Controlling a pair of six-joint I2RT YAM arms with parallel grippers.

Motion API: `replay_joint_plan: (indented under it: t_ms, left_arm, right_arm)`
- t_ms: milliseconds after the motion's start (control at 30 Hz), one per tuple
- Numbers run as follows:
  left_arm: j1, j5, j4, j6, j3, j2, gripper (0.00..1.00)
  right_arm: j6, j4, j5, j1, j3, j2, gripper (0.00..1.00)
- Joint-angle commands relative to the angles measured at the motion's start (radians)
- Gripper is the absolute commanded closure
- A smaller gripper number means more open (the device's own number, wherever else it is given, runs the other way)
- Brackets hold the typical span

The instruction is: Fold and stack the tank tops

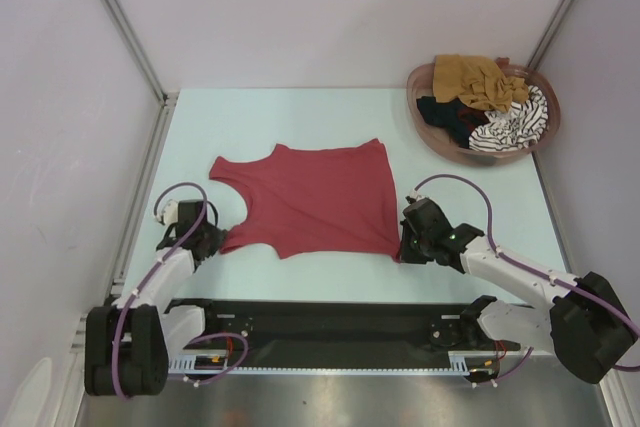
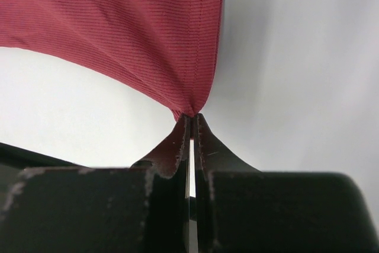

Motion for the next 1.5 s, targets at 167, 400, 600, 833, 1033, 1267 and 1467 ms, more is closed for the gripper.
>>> replay_joint_plan:
  t_ms: [167, 400, 600, 833, 1033, 1267, 1467]
  left_arm:
    - [0.009, 0.055, 0.051, 0.051, 0.018, 0.084, 1.00]
    - [0.008, -0.196, -0.127, 0.158, 0.134, -0.022, 1.00]
    - [0.006, -0.281, -0.164, 0.238, 0.213, -0.004, 1.00]
    - [-0.008, -0.210, -0.106, 0.330, 0.248, 0.081, 0.45]
    - [-0.078, -0.244, -0.101, 0.335, 0.239, -0.016, 0.23]
    - [-0.307, -0.108, -0.014, 0.381, 0.173, -0.113, 0.04]
    - [-0.572, -0.138, -0.069, 0.236, 0.110, -0.163, 0.03]
  right_arm:
    - [-0.016, 0.010, -0.011, -0.004, -0.008, -0.020, 1.00]
    - [-0.013, 0.029, -0.014, -0.009, -0.011, 0.010, 1.00]
    - [0.002, 0.053, -0.026, -0.008, -0.025, 0.018, 1.00]
    - [0.027, 0.053, -0.058, 0.022, -0.035, 0.006, 1.00]
    - [0.068, 0.064, -0.045, 0.057, -0.051, -0.005, 0.95]
    - [0.039, 0.038, 0.005, 0.017, -0.026, 0.003, 0.90]
    - [0.036, 0.003, 0.031, 0.014, -0.028, -0.049, 0.56]
